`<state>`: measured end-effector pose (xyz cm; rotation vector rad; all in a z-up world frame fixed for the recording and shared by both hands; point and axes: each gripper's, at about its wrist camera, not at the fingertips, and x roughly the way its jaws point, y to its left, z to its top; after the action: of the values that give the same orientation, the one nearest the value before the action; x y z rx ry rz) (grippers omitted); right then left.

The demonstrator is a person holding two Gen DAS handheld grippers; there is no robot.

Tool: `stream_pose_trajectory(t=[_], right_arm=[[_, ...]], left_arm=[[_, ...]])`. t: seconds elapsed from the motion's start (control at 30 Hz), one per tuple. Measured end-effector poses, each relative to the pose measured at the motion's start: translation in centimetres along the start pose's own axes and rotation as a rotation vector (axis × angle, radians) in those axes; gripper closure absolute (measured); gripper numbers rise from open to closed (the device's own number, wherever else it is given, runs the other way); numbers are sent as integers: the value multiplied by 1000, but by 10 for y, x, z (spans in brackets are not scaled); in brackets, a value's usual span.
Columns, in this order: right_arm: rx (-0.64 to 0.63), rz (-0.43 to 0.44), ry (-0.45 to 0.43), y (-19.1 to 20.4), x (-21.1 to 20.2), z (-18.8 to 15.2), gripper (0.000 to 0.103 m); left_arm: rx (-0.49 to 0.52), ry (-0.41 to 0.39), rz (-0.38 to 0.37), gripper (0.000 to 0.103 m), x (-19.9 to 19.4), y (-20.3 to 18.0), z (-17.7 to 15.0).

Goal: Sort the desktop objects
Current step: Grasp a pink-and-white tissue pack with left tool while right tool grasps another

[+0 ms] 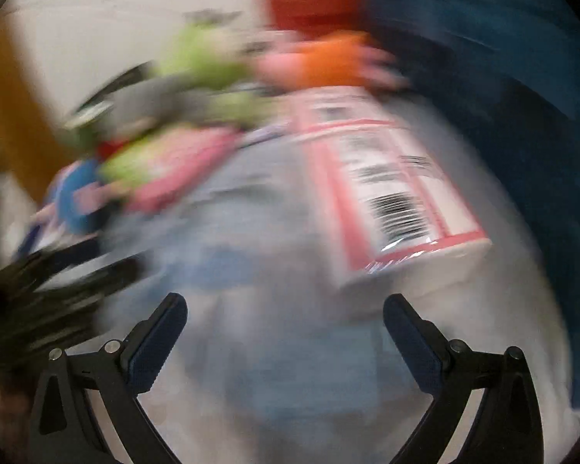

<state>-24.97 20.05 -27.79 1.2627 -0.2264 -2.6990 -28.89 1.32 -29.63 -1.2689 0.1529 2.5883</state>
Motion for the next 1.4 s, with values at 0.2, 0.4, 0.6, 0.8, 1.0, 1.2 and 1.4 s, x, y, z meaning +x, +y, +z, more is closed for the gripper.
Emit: stream_pose_trajectory(t=[0.2,0.4,0.6,0.8,1.0,1.2,1.4], right_arm=[[77,-250,-90,-21,-28,2,0],[129,-165,-56,-59,-9,20,0],[62,-125,-10,-55,29,38,5],[-1,69,40,-20,40,37,12],[-31,139,-45,14,12,34,0],[11,-74,-117,-21,-41,41,0],[71,-108,-78,-60,-38,43,1]], left_arm=[[3,-16,-27,34,5,-9,11],[18,9,-31,34,26,-35,17],[-1,20,26,34,38,-33,21],[-39,29,133,34,29,-3,13],[-114,21,194,35,4,25,14],[-248,3,65,34,-29,-7,36],[-330,102,54,28,2,-57,27]])
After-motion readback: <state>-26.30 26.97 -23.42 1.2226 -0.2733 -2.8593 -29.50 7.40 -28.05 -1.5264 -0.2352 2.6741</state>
